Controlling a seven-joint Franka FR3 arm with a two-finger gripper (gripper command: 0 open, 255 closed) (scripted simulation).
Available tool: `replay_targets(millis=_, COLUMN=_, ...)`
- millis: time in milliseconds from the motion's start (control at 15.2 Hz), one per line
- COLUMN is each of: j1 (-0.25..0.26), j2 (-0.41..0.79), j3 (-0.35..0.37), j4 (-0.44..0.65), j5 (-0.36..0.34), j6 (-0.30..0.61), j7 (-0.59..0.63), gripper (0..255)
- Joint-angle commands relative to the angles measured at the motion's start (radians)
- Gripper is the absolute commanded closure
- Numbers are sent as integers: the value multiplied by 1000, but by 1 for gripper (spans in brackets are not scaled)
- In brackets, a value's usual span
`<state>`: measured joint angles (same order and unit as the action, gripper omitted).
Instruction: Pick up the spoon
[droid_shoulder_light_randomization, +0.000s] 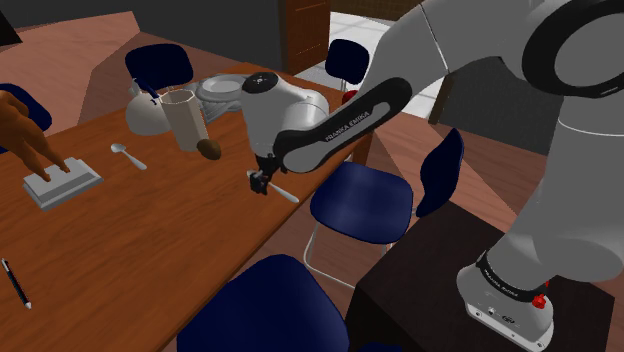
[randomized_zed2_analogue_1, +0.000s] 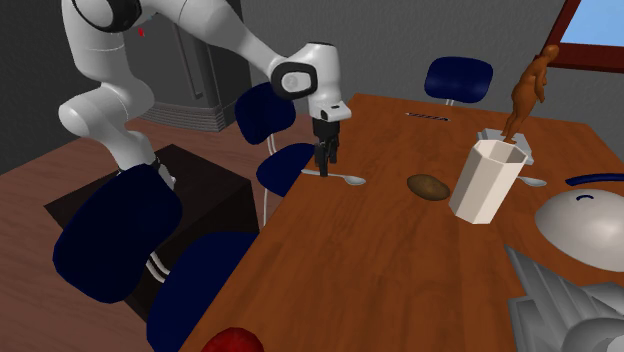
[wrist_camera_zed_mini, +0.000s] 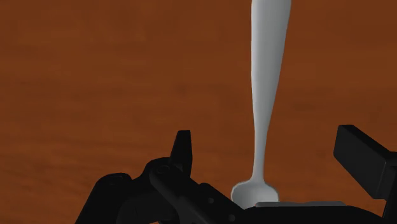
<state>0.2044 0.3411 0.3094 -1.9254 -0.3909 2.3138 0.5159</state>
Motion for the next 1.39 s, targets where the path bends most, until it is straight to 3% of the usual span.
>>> replay_targets(millis=0, j1=4, j2=17, j3=-5, j4=-6, j5=-13, j6=21, j7=13, gripper=0)
replay_targets(millis=132, j1=5, j2=21, j3=-6, j4=-8, j5=-16, j6=27, j7=16, gripper=0)
replay_targets(millis=198, j1=4, j2=21, j3=-7, j4=-11, j5=-16, j6=29, j7=16, gripper=255)
replay_targets(millis=792, j1=5, j2=21, j3=-6, j4=-8, j5=-16, j6=27, j7=16, gripper=255)
replay_targets(millis=1320, j1=-6, j2=-38, j3=12, j4=21, j5=28, j6=-55, j7=-25, gripper=255)
